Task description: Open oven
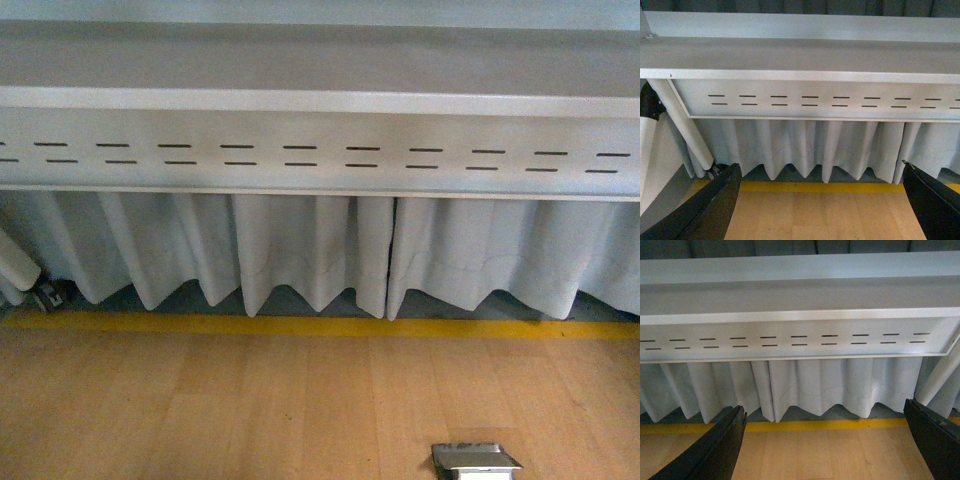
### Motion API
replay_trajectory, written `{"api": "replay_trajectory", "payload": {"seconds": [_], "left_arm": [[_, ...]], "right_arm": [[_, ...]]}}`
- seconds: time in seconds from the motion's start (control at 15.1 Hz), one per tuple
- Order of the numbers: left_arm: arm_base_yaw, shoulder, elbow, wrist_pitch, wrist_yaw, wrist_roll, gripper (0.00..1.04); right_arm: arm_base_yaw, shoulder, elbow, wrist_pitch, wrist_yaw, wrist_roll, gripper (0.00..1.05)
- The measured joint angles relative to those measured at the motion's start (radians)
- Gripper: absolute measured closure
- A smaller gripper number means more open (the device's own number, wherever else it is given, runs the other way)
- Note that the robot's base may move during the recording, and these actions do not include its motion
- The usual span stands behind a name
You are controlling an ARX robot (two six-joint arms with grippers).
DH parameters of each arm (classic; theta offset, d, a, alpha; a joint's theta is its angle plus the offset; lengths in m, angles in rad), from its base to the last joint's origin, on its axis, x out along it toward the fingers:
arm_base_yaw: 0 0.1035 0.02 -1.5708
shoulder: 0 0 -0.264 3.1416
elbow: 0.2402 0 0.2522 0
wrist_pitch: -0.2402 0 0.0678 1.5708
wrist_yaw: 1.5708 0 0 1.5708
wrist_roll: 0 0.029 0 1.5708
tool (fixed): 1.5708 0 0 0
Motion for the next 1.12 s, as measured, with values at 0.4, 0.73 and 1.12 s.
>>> {"api": "replay_trajectory", "payload": {"seconds": [0.4, 0.73, 1.12], "left_arm": [[0.000, 0.000, 0.000, -0.002, 0.000, 0.000, 0.07], [0.000, 0.000, 0.000, 0.000, 0.000, 0.002, 0.07], [0.000, 0.000, 0.000, 0.002, 0.000, 0.003, 0.07]], "right_arm": [[0.000, 0.000, 0.000, -0.001, 0.000, 0.000, 0.07], [0.000, 0.000, 0.000, 0.001, 0.000, -0.001, 0.07], [0.000, 0.000, 0.000, 0.001, 0.001, -0.002, 0.07]]}}
